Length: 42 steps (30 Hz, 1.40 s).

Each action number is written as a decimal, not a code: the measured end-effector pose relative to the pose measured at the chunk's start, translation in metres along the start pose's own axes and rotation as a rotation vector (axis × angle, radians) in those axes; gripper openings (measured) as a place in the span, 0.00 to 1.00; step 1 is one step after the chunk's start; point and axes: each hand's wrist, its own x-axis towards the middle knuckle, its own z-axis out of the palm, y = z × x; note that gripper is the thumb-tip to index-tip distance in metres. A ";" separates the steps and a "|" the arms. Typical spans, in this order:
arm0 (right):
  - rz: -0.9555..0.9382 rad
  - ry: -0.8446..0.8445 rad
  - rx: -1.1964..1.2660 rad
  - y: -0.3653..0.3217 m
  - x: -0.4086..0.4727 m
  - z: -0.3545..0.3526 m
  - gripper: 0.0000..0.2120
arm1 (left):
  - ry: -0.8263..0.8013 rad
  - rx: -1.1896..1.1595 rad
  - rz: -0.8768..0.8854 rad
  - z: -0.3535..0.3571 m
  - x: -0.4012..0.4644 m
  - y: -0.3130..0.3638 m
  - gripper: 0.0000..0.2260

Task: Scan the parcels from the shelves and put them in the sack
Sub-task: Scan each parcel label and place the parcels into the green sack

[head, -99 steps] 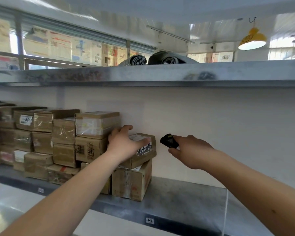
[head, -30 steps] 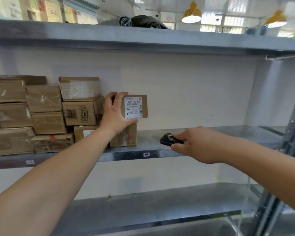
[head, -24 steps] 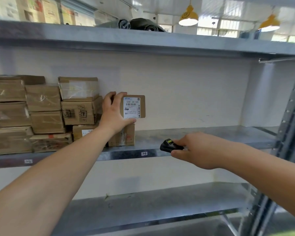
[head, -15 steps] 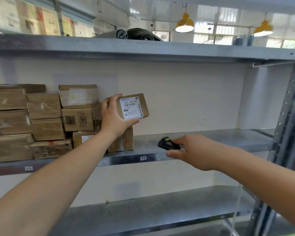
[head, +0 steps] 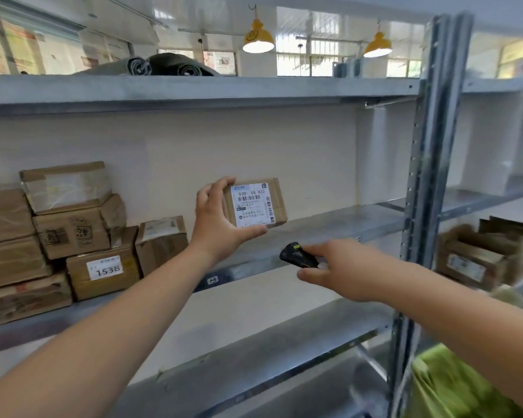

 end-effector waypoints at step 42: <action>1.089 -0.018 0.431 0.342 -0.363 0.128 0.34 | -1.072 -0.190 -0.285 0.504 -0.287 0.177 0.53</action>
